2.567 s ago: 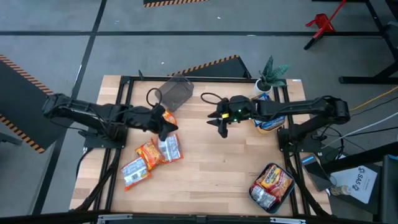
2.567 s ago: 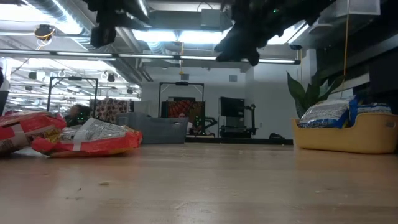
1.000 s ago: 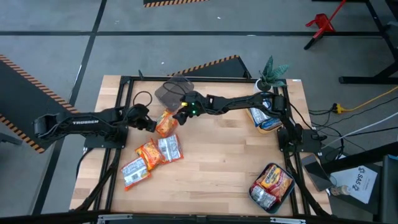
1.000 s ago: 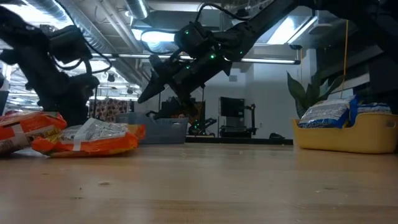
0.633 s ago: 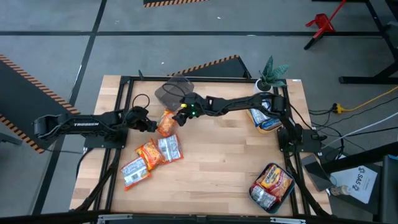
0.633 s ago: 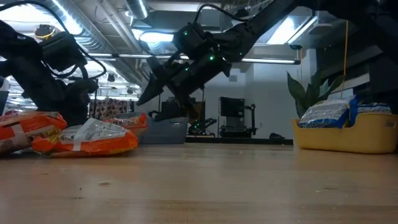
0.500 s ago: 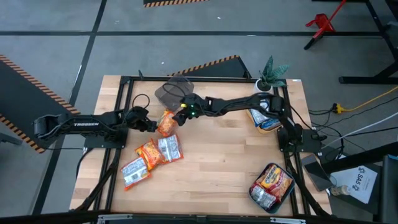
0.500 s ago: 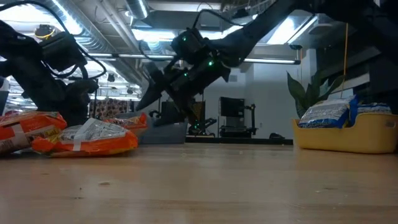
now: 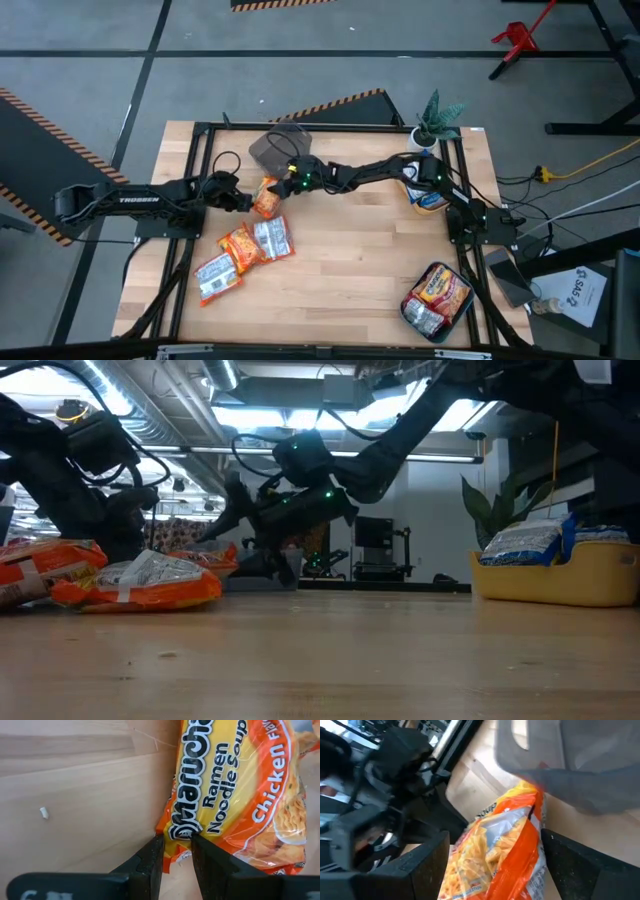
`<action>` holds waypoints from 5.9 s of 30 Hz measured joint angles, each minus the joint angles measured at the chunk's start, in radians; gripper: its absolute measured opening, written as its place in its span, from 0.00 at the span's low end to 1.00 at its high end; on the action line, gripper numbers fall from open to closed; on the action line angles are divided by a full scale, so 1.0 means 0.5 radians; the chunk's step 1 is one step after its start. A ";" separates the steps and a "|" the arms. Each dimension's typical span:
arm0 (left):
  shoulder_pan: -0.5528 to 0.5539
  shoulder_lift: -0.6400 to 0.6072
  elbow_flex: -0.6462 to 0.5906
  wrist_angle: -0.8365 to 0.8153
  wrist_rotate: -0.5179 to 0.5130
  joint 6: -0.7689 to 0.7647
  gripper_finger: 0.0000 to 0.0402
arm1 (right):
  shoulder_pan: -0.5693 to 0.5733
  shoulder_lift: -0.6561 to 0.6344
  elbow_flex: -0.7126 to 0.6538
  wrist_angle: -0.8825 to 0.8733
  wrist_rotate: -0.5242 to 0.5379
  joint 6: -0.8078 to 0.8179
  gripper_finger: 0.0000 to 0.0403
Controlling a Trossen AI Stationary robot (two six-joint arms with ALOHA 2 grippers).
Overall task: Sort Maruchan noodles
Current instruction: Put the orange noodle pack into the gray bin
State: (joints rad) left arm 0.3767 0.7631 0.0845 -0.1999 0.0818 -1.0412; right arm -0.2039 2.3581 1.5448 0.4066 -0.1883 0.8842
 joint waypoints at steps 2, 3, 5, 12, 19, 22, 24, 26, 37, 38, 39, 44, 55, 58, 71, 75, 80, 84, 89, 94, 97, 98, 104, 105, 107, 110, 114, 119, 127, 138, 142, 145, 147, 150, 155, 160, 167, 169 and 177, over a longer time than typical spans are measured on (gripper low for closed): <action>0.000 0.003 -0.003 0.040 -0.001 -0.002 0.24 | 0.002 0.001 0.000 0.000 0.002 0.004 0.74; 0.000 0.004 -0.004 0.061 -0.001 -0.007 0.24 | 0.003 0.001 0.001 -0.001 0.008 0.004 0.74; -0.001 0.010 -0.004 0.100 0.001 -0.008 0.24 | 0.003 0.001 0.001 -0.011 0.007 0.004 0.74; -0.002 0.046 -0.005 0.170 0.000 -0.014 0.24 | 0.078 0.001 0.003 -0.090 0.054 0.013 0.74; -0.002 0.141 -0.005 0.292 0.001 -0.008 0.24 | 0.135 0.001 0.003 -0.158 0.056 0.006 0.72; -0.002 0.161 -0.005 0.362 -0.003 -0.008 0.24 | 0.137 -0.002 0.003 -0.231 0.002 0.009 0.63; -0.002 0.166 -0.005 0.381 -0.006 -0.009 0.24 | 0.138 -0.004 0.003 -0.246 -0.028 0.008 0.55; -0.002 0.166 -0.005 0.384 -0.004 -0.008 0.24 | 0.136 -0.005 0.003 -0.253 -0.041 0.007 0.45; 0.001 0.111 -0.001 0.349 0.271 -0.048 0.24 | 0.131 -0.010 0.002 -0.261 -0.210 -0.005 0.14; 0.000 0.100 0.017 0.322 0.297 -0.053 0.24 | 0.131 -0.017 0.002 -0.270 -0.237 -0.003 0.14; 0.000 0.084 0.031 0.299 0.317 -0.053 0.24 | 0.131 -0.022 0.000 -0.283 -0.252 -0.003 0.14; 0.000 -0.015 0.137 0.167 0.359 -0.051 0.24 | 0.089 -0.132 -0.004 -0.410 -0.331 -0.105 0.14; 0.002 -0.321 0.502 -0.195 0.341 0.072 0.24 | -0.149 -0.619 -0.005 -0.735 -0.503 -0.475 0.14; -0.001 -0.383 0.544 -0.260 0.283 0.068 0.24 | -0.266 -0.689 0.010 -0.643 -0.395 -0.554 0.14; 0.001 -0.471 0.634 -0.257 0.065 0.081 0.24 | -0.525 -0.427 0.005 -0.380 -0.282 -0.626 0.12; 0.000 -0.471 0.634 -0.257 0.066 0.083 0.24 | -0.525 -0.301 0.121 -0.373 -0.271 -0.644 0.13; 0.001 -0.471 0.633 -0.258 0.062 0.098 0.24 | -0.507 -0.125 0.375 -0.566 -0.245 -0.841 0.15; 0.001 -0.471 0.633 -0.258 0.063 0.099 0.24 | -0.494 -0.018 0.639 -0.819 -0.212 -0.922 0.15; 0.001 -0.471 0.633 -0.258 0.059 0.113 0.24 | -0.475 0.033 0.754 -1.084 -0.055 -1.131 0.17; 0.001 -0.471 0.633 -0.259 0.026 0.114 0.24 | -0.468 0.031 0.778 -1.172 0.026 -1.252 0.31; 0.001 -0.468 0.633 -0.259 0.032 0.115 0.24 | -0.473 0.031 0.777 -1.224 0.057 -1.256 0.42; -0.001 -0.466 0.633 -0.261 0.047 0.125 0.24 | -0.481 0.026 0.777 -1.232 0.079 -1.257 0.45; -0.108 -0.466 0.632 -0.278 0.276 0.354 0.24 | -0.554 -0.170 0.777 -1.447 0.097 -1.297 0.55; -0.147 -0.460 0.632 -0.308 0.291 0.401 0.24 | -0.564 -0.219 0.778 -1.483 0.097 -1.327 0.56; -0.237 -0.424 0.632 -0.376 0.254 0.456 0.24 | -0.582 -0.320 0.778 -1.592 0.098 -1.376 0.56; -0.380 -0.335 0.628 -0.457 0.160 0.483 0.24 | -0.578 -0.454 0.778 -1.753 0.096 -1.435 0.56; -0.607 -0.175 0.589 -0.446 0.118 0.467 0.21 | -0.523 -0.568 0.778 -1.956 0.018 -1.470 0.56; -0.879 -0.077 0.584 -0.419 0.088 0.404 0.17 | -0.371 -0.593 0.777 -2.064 -0.213 -1.490 0.56; -0.950 -0.352 0.690 -0.477 0.211 0.144 0.16 | -0.029 -0.589 0.477 -1.653 -0.303 -1.555 0.56; -1.300 -0.410 0.988 -1.152 0.355 -0.178 0.16 | 0.195 -0.338 0.321 -0.747 -0.363 -1.140 0.68; -1.461 -0.358 0.896 -1.245 0.270 -0.328 0.16 | 0.254 -0.234 0.325 -0.680 -0.334 -1.137 0.78; -1.549 -0.344 0.809 -1.378 0.190 -0.465 0.16 | 0.274 -0.196 0.325 -0.709 -0.277 -1.112 0.82; -1.592 -0.345 0.739 -1.382 0.123 -0.544 0.15 | 0.274 -0.192 0.325 -0.733 -0.250 -1.091 0.82; -1.636 -0.345 0.671 -1.364 0.074 -0.575 0.12 | 0.274 -0.192 0.326 -0.709 -0.202 -1.095 0.82; -1.704 -0.334 0.538 -1.124 0.059 -0.578 0.09 | 0.278 -0.192 0.327 -0.689 -0.198 -1.096 0.80; -1.730 -0.310 0.400 -0.985 0.010 -0.652 0.05 | 0.277 -0.192 0.327 -0.688 -0.165 -1.096 0.80; -1.730 -0.305 0.193 -0.762 -0.071 -0.745 0.05 | 0.276 -0.192 0.327 -0.696 -0.168 -1.097 0.80; -1.730 -0.295 0.153 -0.659 -0.162 -0.802 0.05 | 0.277 -0.192 0.327 -0.696 -0.168 -1.097 0.80; -1.717 -0.213 0.151 -0.497 -0.403 -0.866 0.04 | 0.278 -0.192 0.327 -0.696 -0.182 -1.015 0.80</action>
State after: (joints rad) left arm -0.4820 0.6565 0.1600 -0.4485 -0.1196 -1.4743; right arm -0.0650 2.2620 1.7081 0.0586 -0.2792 0.3769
